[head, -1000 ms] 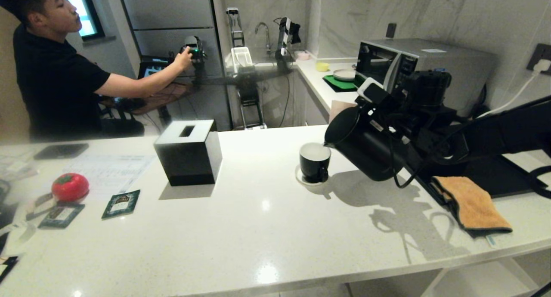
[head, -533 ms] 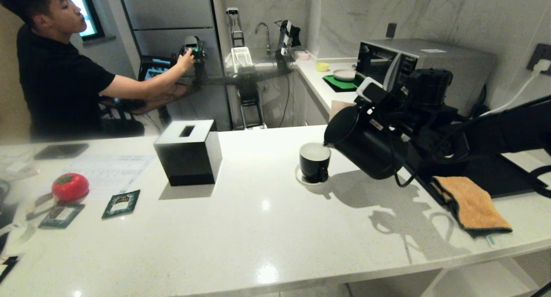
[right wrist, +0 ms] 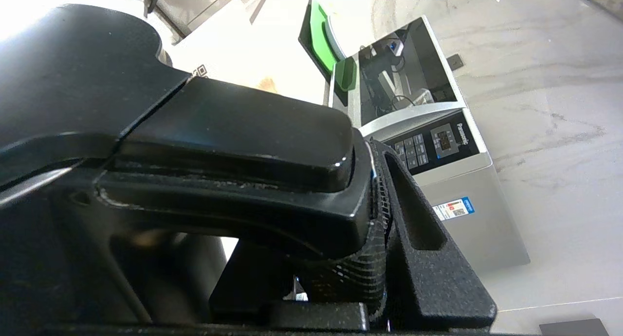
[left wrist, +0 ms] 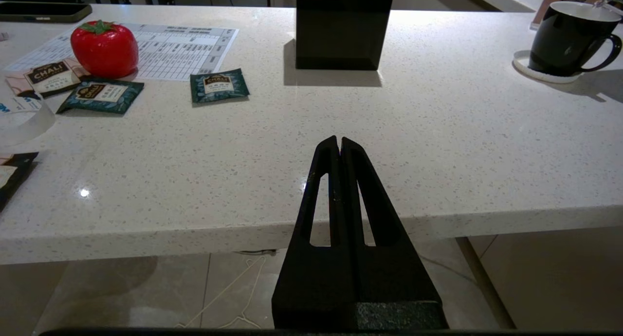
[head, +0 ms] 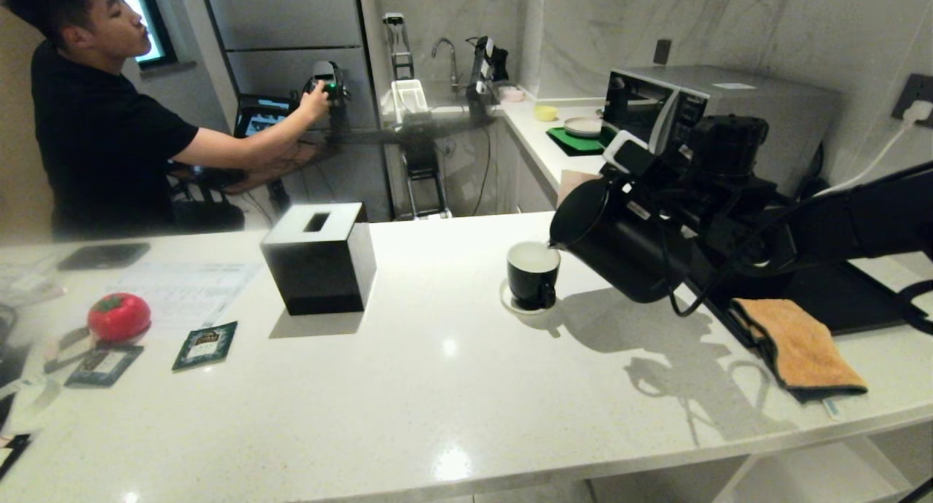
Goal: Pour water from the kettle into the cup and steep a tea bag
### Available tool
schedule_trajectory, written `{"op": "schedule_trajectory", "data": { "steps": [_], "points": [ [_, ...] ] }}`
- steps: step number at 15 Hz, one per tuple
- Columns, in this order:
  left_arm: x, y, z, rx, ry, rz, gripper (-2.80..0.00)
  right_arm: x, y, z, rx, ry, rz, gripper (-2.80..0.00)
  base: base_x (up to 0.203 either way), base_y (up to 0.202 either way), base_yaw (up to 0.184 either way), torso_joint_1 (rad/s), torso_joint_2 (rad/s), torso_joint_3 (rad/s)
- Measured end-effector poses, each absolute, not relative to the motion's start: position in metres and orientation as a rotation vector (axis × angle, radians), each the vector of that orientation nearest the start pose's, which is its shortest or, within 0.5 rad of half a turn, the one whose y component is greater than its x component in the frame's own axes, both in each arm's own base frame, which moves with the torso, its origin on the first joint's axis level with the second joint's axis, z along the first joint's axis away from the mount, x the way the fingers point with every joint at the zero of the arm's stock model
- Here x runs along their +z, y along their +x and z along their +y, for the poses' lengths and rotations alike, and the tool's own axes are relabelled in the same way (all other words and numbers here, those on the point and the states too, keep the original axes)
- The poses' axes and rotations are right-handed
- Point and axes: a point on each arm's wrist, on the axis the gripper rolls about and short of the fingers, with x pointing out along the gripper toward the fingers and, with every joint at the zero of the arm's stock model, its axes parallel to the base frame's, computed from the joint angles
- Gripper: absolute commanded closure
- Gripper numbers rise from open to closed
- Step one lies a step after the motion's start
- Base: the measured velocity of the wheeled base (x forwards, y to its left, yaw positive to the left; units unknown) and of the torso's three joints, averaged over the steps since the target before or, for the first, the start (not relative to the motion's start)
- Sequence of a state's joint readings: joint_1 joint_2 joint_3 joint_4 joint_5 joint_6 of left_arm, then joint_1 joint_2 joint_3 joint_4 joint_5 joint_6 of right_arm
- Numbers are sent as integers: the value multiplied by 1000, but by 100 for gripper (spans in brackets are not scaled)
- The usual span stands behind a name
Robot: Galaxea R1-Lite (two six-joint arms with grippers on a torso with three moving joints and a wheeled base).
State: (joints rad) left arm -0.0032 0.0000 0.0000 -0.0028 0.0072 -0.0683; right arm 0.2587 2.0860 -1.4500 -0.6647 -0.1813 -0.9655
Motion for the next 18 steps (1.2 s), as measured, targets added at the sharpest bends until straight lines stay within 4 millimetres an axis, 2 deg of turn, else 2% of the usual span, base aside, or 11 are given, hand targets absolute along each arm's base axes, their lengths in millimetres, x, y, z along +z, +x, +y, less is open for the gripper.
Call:
{"op": "schedule_trajectory", "data": {
  "steps": [18],
  "points": [
    [76,-23,0,4,-68,-3,0,221,421,108,80,-959,-73,0,0,0,0,0,0,0]
  ]
}}
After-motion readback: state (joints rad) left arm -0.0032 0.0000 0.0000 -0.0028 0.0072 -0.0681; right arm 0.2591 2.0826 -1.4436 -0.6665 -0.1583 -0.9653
